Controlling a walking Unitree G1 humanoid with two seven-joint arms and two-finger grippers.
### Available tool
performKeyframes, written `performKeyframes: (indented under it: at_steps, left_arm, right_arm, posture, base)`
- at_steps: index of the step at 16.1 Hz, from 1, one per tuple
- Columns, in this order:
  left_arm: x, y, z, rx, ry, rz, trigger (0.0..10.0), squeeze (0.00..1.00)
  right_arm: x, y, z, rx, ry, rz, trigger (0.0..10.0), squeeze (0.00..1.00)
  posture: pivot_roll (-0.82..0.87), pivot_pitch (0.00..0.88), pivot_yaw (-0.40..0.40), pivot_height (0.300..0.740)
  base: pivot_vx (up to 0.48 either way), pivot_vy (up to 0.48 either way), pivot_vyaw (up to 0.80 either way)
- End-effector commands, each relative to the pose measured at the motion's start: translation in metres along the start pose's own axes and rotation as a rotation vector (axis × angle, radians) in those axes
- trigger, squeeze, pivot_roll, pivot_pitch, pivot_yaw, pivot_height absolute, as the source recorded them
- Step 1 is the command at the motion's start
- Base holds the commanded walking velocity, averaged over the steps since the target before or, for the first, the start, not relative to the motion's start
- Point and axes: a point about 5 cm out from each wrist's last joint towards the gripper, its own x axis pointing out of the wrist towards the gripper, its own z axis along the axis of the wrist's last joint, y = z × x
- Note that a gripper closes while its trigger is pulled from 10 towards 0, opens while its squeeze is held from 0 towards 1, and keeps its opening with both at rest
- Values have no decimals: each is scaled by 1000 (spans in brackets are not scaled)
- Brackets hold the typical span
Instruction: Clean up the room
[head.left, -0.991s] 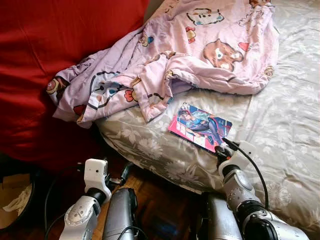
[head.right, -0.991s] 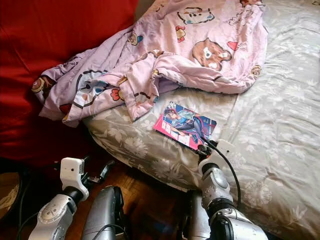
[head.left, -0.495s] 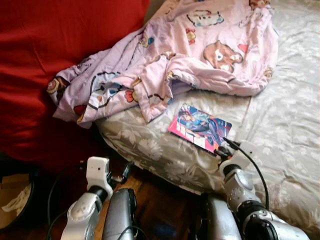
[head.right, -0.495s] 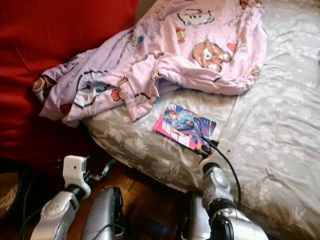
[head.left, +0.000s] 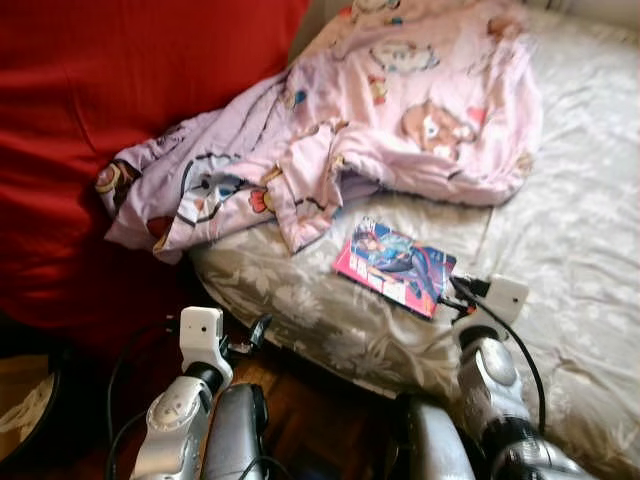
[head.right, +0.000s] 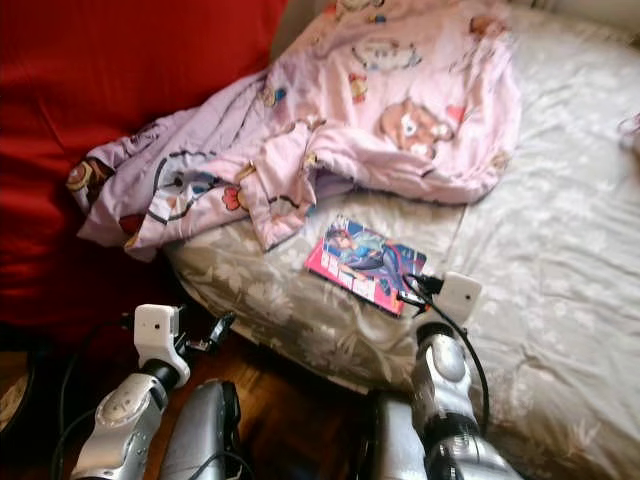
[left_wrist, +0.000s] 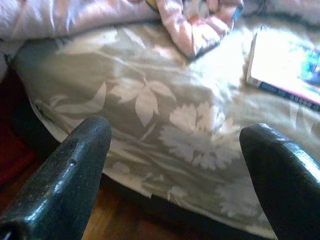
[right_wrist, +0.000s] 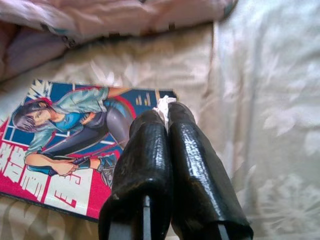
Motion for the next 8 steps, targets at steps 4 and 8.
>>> performKeyframes:
  at_steps: [4,8]
  left_arm:
    - [-3,4,-11,-38,9,41,10000,0]
    - [-3,9,-16,-56,12,80,10000,0]
  right_arm:
    - [-21,-10,1,-64,-68,-3,0,0]
    - [-32,-4,12,-107,-111,46,0,0]
  posture:
    - [62,53,-59,582]
    - [52,0,-70,582]
  base:
    - [0,0,0]
    - [0,0,0]
